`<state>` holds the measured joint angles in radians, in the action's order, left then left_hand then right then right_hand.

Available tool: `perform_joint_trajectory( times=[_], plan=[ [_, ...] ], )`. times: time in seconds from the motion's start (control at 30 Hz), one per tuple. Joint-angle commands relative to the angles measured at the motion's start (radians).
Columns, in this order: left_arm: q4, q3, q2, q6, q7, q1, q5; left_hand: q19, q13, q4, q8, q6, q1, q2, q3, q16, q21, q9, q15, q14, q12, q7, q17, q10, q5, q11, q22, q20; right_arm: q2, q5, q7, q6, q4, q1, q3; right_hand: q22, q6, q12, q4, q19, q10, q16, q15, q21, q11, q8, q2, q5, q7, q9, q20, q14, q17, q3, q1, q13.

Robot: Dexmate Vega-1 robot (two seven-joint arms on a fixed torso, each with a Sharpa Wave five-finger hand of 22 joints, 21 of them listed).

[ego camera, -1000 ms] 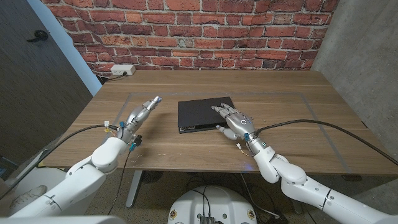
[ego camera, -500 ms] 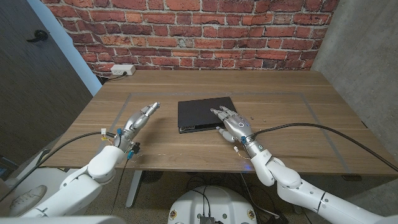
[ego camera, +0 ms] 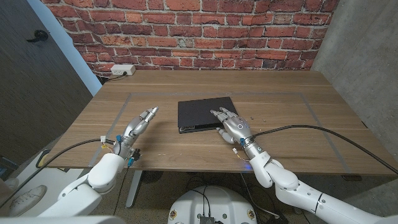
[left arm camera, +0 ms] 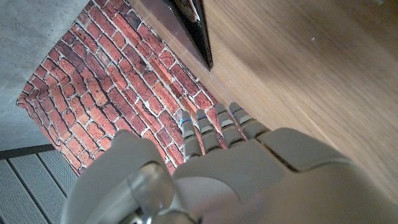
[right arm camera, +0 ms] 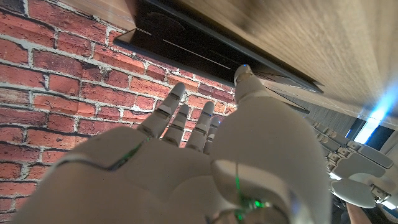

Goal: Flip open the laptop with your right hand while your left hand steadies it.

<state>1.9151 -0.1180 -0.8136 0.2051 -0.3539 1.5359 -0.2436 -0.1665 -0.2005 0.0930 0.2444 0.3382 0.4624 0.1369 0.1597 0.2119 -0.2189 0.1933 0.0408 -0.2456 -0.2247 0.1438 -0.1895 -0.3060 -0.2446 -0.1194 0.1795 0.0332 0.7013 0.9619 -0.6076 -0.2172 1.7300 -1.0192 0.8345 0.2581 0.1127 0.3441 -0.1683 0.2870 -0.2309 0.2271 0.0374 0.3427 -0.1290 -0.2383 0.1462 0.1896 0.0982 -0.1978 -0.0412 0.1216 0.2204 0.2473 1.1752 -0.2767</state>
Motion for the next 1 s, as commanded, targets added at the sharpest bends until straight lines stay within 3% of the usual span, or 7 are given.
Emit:
perform_joint_trajectory(
  times=[0.03, 0.17, 0.4, 0.63, 0.73, 0.93, 1.0],
  plan=[
    [0.027, 0.028, 0.014, -0.022, -0.036, 0.044, 0.07, -0.079, -0.005, 0.008, 0.015, 0.045, -0.004, -0.004, 0.003, 0.012, -0.029, 0.005, 0.118, -0.043, -0.008, -0.018, -0.006, -0.037, -0.012, 0.005, 0.004, 0.044, 0.001, 0.013, 0.006, -0.002, -0.017, 0.017, 0.024, 0.002, 0.004, 0.003, -0.003, -0.002, -0.003, 0.002, 0.133, 0.005, 0.0, 0.0, -0.004, 0.008, -0.004, -0.003, -0.165, 0.008, 0.001, 0.01, 0.017, -0.003],
    [0.035, 0.036, 0.022, -0.038, -0.038, 0.051, 0.071, -0.1, -0.015, 0.024, 0.033, 0.109, -0.017, 0.011, 0.004, 0.047, -0.043, 0.004, 0.115, -0.134, -0.045, -0.027, -0.03, -0.165, -0.016, -0.009, 0.024, -0.016, -0.004, 0.016, 0.006, -0.005, -0.026, 0.024, 0.03, 0.001, 0.004, 0.006, -0.002, -0.005, -0.007, 0.003, 0.138, 0.006, -0.006, 0.001, 0.001, 0.01, 0.0, -0.003, -0.166, 0.012, 0.002, 0.014, 0.027, -0.004],
    [0.036, 0.047, 0.035, -0.044, -0.033, 0.057, 0.07, -0.05, -0.028, 0.033, 0.047, 0.159, -0.023, 0.016, 0.002, 0.065, -0.041, 0.002, 0.112, -0.133, -0.074, -0.024, -0.061, -0.278, -0.021, -0.017, 0.048, -0.052, -0.009, 0.031, 0.012, -0.006, -0.042, 0.04, 0.045, 0.003, -0.007, 0.006, -0.012, -0.015, 0.0, 0.003, 0.149, 0.01, -0.024, 0.008, 0.022, 0.028, 0.012, -0.003, -0.17, 0.016, 0.007, 0.047, 0.094, -0.007],
    [0.034, 0.049, 0.05, -0.044, -0.038, 0.057, 0.078, -0.028, -0.031, 0.033, 0.048, 0.167, -0.023, 0.013, 0.003, 0.061, -0.036, 0.002, 0.11, -0.117, -0.072, -0.022, -0.066, -0.28, -0.021, -0.017, 0.05, -0.065, -0.025, 0.041, -0.005, -0.015, -0.072, 0.055, 0.058, 0.005, -0.018, 0.004, -0.011, -0.029, 0.008, 0.001, 0.152, 0.011, -0.026, 0.013, 0.028, 0.037, 0.016, -0.003, -0.17, 0.01, 0.011, 0.065, 0.131, -0.008],
    [0.034, 0.049, 0.054, -0.044, -0.041, 0.057, 0.087, -0.029, -0.025, 0.036, 0.054, 0.203, -0.024, 0.01, 0.005, 0.083, -0.046, 0.0, 0.125, -0.146, -0.106, -0.004, -0.08, -0.439, -0.019, -0.036, 0.053, -0.068, -0.029, 0.049, -0.011, -0.021, -0.083, 0.063, 0.064, 0.007, -0.02, 0.009, -0.01, -0.034, -0.002, 0.008, 0.155, 0.014, -0.026, 0.013, 0.027, 0.044, 0.018, -0.003, -0.169, 0.026, 0.015, 0.075, 0.153, -0.01],
    [0.032, 0.051, 0.055, -0.047, -0.03, 0.058, 0.083, -0.032, -0.021, 0.036, 0.05, 0.2, -0.023, 0.009, 0.006, 0.086, -0.049, 0.0, 0.121, -0.15, -0.084, -0.014, -0.083, -0.41, -0.018, -0.033, 0.053, -0.075, -0.032, 0.047, -0.021, -0.026, -0.093, 0.071, 0.069, 0.01, -0.017, 0.016, -0.011, -0.035, -0.012, 0.013, 0.159, 0.02, -0.027, 0.012, 0.026, 0.053, 0.018, -0.003, -0.168, 0.039, 0.019, 0.085, 0.176, -0.012],
    [0.03, 0.051, 0.056, -0.042, -0.027, 0.057, 0.084, -0.033, -0.015, 0.038, 0.063, 0.244, -0.024, 0.009, 0.007, 0.098, -0.054, -0.001, 0.127, -0.174, -0.099, -0.018, -0.087, -0.495, -0.015, -0.038, 0.053, -0.076, -0.034, 0.043, -0.028, -0.026, -0.095, 0.072, 0.07, 0.013, -0.008, 0.02, -0.008, -0.031, -0.018, 0.015, 0.162, 0.025, -0.031, 0.009, 0.029, 0.057, 0.018, -0.003, -0.168, 0.043, 0.023, 0.09, 0.187, -0.013]
  ],
)
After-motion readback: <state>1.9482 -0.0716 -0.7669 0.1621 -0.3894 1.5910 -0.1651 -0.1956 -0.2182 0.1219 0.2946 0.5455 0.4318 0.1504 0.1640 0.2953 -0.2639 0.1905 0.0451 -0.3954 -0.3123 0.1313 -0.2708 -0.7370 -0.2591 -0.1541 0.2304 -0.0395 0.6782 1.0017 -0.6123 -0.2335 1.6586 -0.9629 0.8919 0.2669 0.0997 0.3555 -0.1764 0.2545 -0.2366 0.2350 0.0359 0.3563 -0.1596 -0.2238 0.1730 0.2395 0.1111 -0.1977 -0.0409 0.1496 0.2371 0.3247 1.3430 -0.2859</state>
